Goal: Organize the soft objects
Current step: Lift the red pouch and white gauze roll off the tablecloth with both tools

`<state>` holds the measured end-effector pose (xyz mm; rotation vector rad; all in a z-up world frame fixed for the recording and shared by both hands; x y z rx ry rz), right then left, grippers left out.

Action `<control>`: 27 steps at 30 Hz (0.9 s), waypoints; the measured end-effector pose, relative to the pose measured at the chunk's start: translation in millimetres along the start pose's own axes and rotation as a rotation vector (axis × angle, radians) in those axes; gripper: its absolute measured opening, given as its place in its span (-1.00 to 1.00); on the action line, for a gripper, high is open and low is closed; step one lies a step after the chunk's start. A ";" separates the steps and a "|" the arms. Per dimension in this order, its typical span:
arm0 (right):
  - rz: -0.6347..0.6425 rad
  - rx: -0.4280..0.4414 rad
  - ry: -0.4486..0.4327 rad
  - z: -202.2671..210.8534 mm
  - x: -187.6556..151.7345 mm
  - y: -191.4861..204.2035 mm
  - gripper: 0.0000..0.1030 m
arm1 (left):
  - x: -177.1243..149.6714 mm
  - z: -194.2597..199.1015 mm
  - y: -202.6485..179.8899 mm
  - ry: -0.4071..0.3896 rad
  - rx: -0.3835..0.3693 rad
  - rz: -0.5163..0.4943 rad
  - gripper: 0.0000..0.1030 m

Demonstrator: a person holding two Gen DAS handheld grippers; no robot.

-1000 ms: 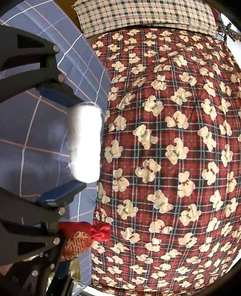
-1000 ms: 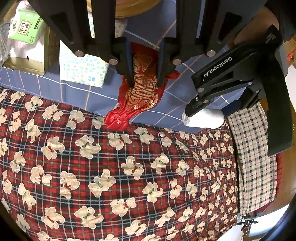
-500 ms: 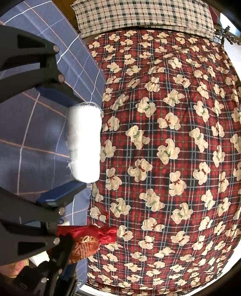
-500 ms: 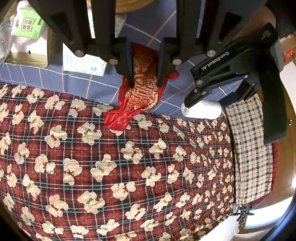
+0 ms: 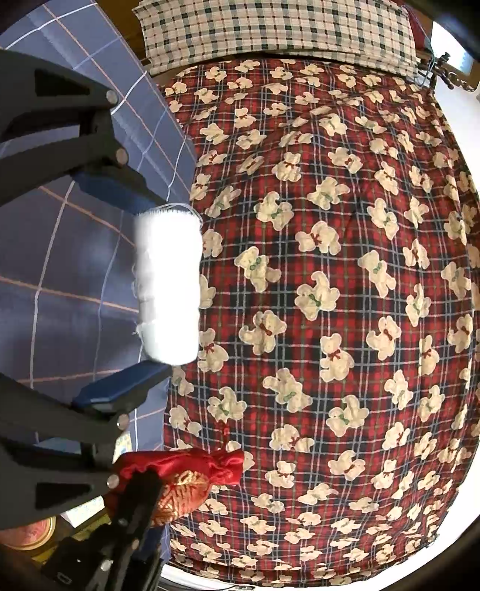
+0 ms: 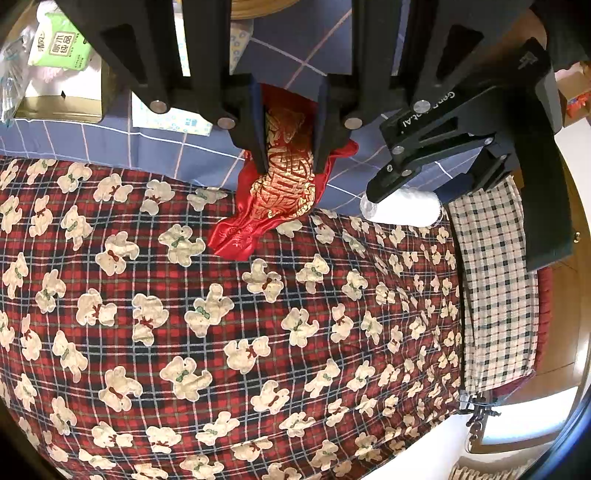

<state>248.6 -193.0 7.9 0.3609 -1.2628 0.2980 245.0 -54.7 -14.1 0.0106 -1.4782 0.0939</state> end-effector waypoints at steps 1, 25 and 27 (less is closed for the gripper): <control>0.000 -0.001 -0.001 0.2 0.0 0.0 -0.51 | 0.2 0.3 -0.5 -0.001 -0.002 -0.001 0.52; -0.030 -0.066 -0.111 27.3 17.7 -18.8 -0.50 | 15.4 6.7 -22.7 -0.034 -0.072 0.002 0.52; -0.015 -0.087 -0.146 34.4 23.8 -20.9 -0.49 | 20.9 10.1 -26.5 -0.046 -0.079 -0.001 0.52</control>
Point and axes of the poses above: each gripper's, at about its wrist camera, not at the fingertips, and z roughly against the way its jaws point, y to its left, x to its top, the point moved 8 cm from there along -z, roughly the way its jaws point, and after that the axes turned 9 degrees about -y, right-handed, at the moved point
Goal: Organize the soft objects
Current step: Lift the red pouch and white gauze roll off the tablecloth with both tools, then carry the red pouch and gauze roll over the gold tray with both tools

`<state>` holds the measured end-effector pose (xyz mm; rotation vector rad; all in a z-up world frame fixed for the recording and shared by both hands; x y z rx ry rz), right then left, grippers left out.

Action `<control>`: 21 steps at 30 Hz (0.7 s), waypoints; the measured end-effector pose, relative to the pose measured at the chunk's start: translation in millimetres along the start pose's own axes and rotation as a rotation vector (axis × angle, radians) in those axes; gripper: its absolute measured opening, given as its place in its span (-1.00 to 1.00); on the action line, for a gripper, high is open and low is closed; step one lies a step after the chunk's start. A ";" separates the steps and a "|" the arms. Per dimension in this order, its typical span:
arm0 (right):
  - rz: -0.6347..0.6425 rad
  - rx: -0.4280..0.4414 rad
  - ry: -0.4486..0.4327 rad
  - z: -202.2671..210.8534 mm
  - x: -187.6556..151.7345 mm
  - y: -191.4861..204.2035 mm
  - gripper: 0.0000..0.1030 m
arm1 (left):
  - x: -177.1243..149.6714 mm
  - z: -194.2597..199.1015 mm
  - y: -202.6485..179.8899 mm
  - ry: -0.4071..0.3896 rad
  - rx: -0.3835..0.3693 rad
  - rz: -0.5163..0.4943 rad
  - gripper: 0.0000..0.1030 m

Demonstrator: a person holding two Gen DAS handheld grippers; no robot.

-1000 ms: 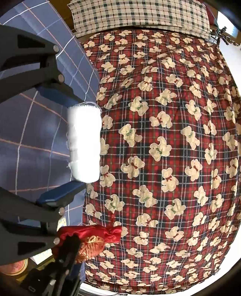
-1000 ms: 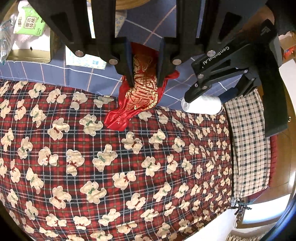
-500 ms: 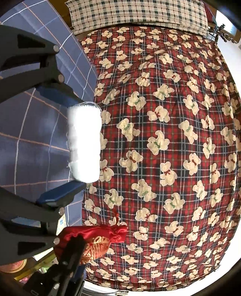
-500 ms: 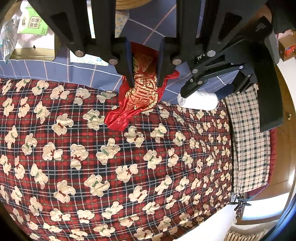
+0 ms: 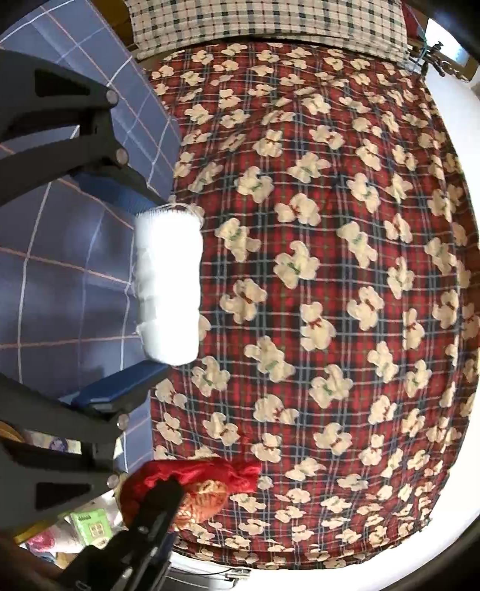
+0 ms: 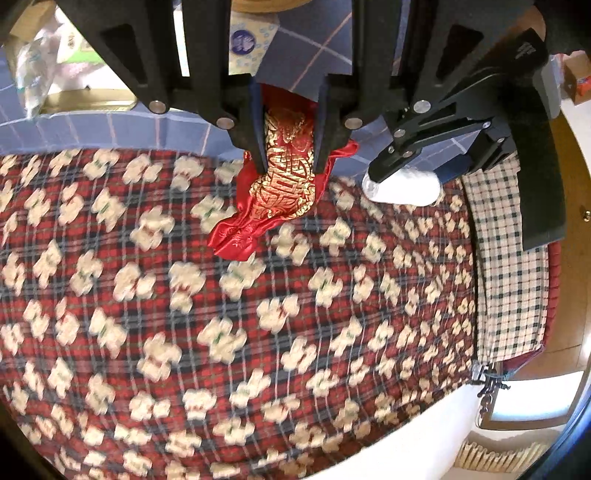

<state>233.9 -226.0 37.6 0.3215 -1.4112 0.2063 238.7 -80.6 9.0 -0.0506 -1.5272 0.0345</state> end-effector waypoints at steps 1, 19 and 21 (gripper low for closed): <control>0.014 -0.018 -0.020 3.2 4.2 -2.2 -0.49 | 2.3 1.2 -2.2 -0.002 -0.006 -0.001 0.52; -0.033 -0.152 -0.060 39.1 16.5 -55.4 -0.47 | 20.6 15.6 -79.0 0.020 -0.159 -0.024 0.52; -0.041 -0.163 -0.061 42.8 15.7 -62.2 -0.47 | 19.6 16.2 -87.0 0.023 -0.172 -0.027 0.52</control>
Point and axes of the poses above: each gripper's, at about its wrist camera, not at the fingertips, and z roughly against the way its jaws point, y to its left, x to its top, the point moved 8 cm from there along -z, roughly the way its jaws point, and after that the axes turned 9 degrees about -y, right-handed, at the moved point
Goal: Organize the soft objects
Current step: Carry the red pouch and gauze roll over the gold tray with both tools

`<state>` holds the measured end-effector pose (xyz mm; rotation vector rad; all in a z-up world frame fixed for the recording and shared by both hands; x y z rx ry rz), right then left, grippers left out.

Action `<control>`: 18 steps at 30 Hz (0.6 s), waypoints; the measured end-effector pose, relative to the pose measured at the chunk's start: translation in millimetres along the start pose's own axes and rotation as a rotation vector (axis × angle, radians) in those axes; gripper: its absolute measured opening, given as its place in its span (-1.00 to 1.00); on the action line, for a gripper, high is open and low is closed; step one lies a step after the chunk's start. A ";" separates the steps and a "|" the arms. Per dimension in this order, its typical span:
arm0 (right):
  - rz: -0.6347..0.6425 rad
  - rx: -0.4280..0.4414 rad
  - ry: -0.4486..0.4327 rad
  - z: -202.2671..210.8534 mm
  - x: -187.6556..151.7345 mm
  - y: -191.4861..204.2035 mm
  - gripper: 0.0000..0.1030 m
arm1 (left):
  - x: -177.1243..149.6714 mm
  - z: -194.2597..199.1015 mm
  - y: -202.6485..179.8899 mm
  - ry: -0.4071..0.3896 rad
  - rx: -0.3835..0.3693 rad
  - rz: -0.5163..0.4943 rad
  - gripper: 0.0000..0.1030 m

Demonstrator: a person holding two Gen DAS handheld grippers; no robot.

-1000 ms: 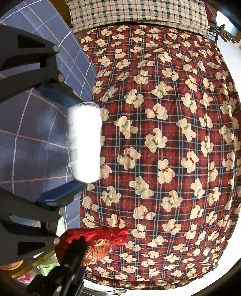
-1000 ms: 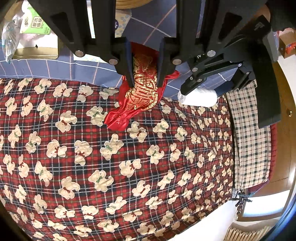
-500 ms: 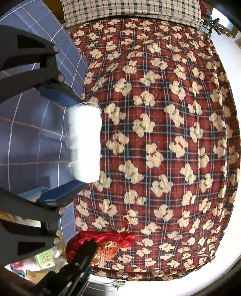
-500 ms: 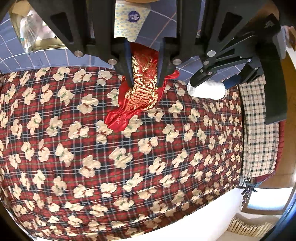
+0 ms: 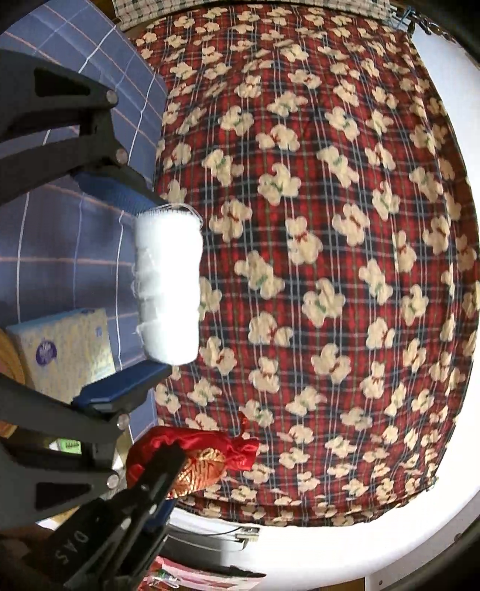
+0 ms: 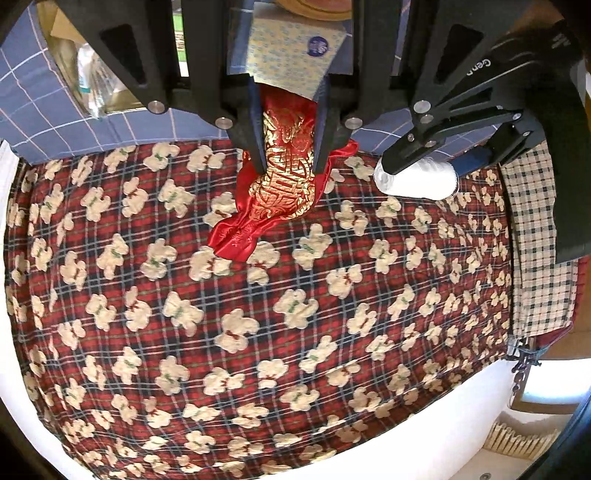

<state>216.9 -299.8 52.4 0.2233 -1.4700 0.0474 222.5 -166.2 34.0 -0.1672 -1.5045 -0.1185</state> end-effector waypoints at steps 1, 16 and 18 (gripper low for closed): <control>-0.004 -0.010 -0.002 1.7 0.3 -4.7 -0.47 | -0.5 -0.8 -4.6 0.004 -0.008 -0.001 0.52; -0.012 -0.119 -0.057 25.3 6.6 -57.9 -0.47 | 5.4 -5.3 -59.1 -0.002 -0.086 0.002 0.52; -0.009 -0.133 -0.063 28.6 6.8 -64.6 -0.47 | 4.0 -5.8 -69.0 0.002 -0.104 0.005 0.52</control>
Point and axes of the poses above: each gripper's, at about its wrist camera, not at the fingertips, and z roughly against the way its jaws point, y to its left, x to its top, the point moved 8 cm from there along -z, roughly the way its jaws point, and after that the axes turned 9 degrees about -y, right-handed, at the moved point
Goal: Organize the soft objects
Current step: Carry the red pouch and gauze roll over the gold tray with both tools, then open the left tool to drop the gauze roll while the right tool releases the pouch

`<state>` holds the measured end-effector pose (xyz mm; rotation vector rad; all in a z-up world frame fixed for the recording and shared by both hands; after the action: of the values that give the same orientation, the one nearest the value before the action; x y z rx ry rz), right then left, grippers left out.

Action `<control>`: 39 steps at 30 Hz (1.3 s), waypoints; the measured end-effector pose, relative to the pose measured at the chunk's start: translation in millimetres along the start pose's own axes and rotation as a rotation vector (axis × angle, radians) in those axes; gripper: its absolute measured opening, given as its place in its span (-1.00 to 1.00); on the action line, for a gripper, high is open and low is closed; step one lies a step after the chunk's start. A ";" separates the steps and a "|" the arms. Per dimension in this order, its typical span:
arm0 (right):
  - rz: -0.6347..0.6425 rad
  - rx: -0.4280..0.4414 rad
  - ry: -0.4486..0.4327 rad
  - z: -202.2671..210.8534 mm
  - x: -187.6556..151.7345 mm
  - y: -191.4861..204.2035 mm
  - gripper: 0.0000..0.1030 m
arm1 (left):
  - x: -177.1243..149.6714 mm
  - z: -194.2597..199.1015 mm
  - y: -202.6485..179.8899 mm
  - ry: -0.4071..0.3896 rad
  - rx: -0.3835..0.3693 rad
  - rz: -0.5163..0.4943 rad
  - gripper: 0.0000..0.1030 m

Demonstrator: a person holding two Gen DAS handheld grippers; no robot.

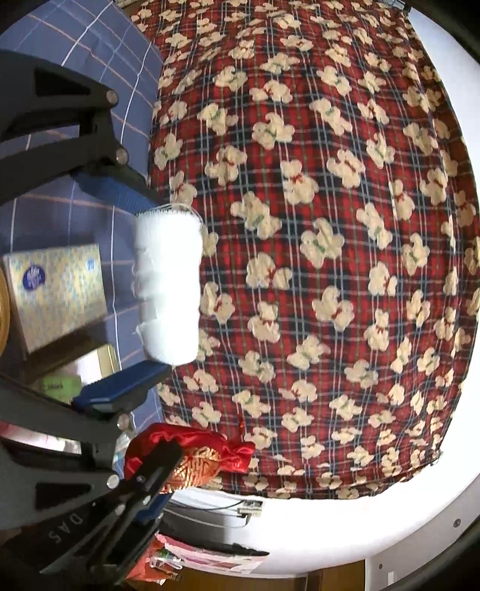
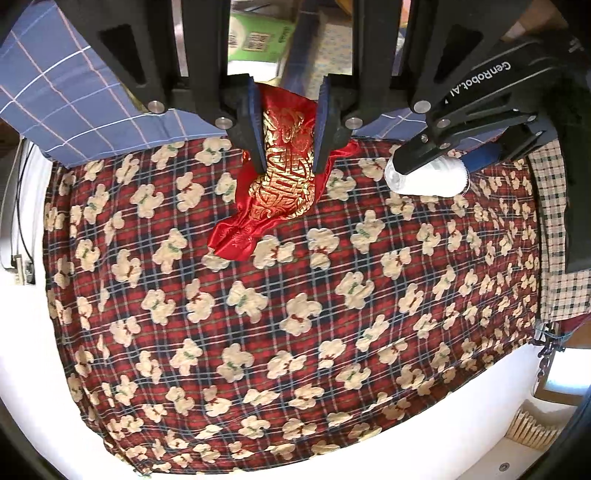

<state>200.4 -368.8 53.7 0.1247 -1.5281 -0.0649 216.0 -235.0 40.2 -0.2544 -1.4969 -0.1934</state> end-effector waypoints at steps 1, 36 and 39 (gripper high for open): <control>0.002 -0.009 -0.004 1.4 0.3 -3.6 -0.47 | -0.5 -0.6 -3.0 0.001 -0.005 0.002 0.52; 0.084 -0.142 0.303 39.0 -47.9 -99.4 -0.47 | -75.2 15.5 -123.3 0.273 -0.391 -0.125 0.53; 0.101 -0.142 0.332 43.1 -53.3 -98.3 -0.47 | -80.5 18.8 -127.2 0.283 -0.402 -0.141 0.53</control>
<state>158.7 -461.6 -9.4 -0.0537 -1.1917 -0.0685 156.7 -354.0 -33.0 -0.4244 -1.1854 -0.6214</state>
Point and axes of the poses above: each gripper's, at about its wrist camera, not at the fingertips, and z roughly against the way its jaws point, y to its left, x to its top, the point moved 8 cm from there along -z, roughly the way its jaws point, and after that the axes turned 9 degrees about -y, right-handed, at the moved point
